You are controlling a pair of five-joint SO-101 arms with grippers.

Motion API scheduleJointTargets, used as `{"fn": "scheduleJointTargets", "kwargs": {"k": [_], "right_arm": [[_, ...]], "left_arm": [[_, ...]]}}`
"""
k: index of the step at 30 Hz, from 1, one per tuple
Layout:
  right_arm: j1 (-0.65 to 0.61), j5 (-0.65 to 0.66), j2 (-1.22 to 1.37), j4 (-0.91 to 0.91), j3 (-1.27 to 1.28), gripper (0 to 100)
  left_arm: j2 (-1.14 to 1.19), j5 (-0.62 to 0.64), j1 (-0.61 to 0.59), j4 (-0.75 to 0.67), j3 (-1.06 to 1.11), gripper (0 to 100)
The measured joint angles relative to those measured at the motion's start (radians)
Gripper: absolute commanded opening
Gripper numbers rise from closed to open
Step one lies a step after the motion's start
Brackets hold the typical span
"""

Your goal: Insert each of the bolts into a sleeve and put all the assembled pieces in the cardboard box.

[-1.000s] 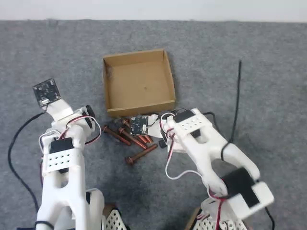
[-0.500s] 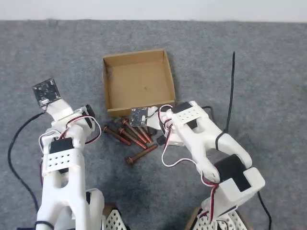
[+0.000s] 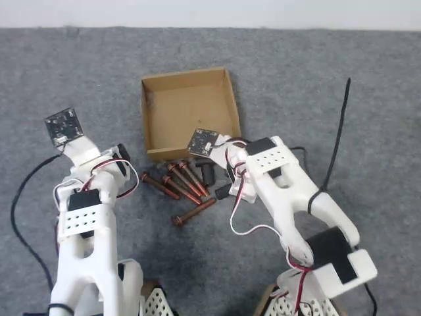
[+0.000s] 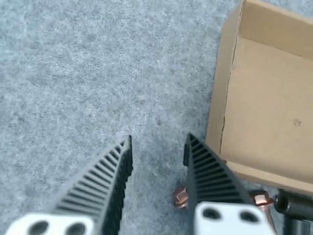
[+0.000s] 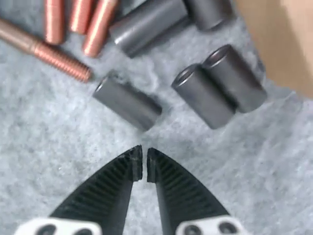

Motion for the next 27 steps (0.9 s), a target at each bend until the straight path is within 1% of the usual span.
{"fn": "scheduleJointTargets", "kwargs": {"k": [2,7,12,21,27], "right_arm": [[0.0,-0.003,-0.017,0.0,0.021,13.4],[-0.005,-0.003,-0.021,0.0,0.04,12.2],[-0.058,-0.002,-0.107,0.0,0.04,12.3],[-0.055,0.164,-0.133,-0.008,0.04,12.3],[-0.057,0.221,-0.12,-0.064,0.04,12.3]], "left_arm": [[0.0,0.0,0.0,0.0,0.0,17],[0.0,0.0,0.0,0.0,0.0,17],[0.0,0.0,0.0,0.0,0.0,17],[0.0,0.0,0.0,0.0,0.0,17],[0.0,0.0,0.0,0.0,0.0,17]]}}
